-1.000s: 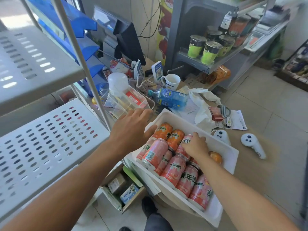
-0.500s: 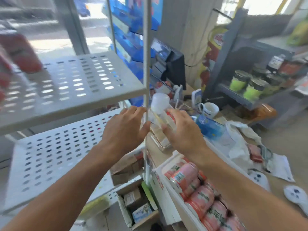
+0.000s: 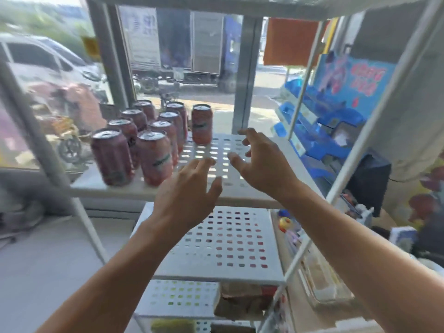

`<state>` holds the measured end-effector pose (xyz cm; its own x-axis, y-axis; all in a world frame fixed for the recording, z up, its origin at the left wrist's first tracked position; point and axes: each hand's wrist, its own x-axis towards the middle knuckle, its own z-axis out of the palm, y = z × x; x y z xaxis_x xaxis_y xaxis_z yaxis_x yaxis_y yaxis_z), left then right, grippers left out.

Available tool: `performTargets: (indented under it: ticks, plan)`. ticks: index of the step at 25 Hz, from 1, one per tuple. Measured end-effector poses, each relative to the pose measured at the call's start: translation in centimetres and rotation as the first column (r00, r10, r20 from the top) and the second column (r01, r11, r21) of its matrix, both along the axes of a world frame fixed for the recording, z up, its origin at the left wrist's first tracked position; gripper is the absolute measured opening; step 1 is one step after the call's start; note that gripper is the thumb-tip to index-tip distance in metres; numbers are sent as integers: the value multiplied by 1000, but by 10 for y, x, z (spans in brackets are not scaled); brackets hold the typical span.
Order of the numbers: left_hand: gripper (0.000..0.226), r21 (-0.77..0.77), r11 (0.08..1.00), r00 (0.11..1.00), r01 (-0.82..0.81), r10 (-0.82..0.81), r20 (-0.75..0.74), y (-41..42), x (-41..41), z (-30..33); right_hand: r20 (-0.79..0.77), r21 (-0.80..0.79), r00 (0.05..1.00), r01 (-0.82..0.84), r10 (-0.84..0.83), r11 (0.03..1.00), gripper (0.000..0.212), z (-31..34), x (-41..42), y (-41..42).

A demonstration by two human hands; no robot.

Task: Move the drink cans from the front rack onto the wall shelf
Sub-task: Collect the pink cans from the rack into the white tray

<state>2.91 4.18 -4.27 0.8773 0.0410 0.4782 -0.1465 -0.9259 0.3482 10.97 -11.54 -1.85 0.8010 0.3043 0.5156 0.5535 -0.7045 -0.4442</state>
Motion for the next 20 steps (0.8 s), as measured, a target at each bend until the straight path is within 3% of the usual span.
performTargets:
  ticks: [5, 10, 14, 17, 20]
  plan:
    - [40, -42, 995, 996, -88, 86, -28, 10, 22, 7, -155, -1, 987, -37, 36, 999, 68, 9, 84, 61]
    - [39, -93, 992, 996, -89, 89, -3, 9, 41, 2, -211, -58, 977, -38, 25, 998, 79, 12, 153, 94]
    - [40, -98, 990, 995, -103, 103, -9, 11, 52, -3, -253, -72, 962, -121, 99, 990, 68, 4, 187, 109]
    - [36, -99, 990, 995, -102, 99, -32, 13, 55, -4, -204, 46, 974, -89, 97, 995, 47, -3, 185, 107]
    - [38, -192, 979, 997, -64, 56, -45, 16, 55, -8, -121, 212, 984, -106, 134, 972, 48, -5, 160, 92]
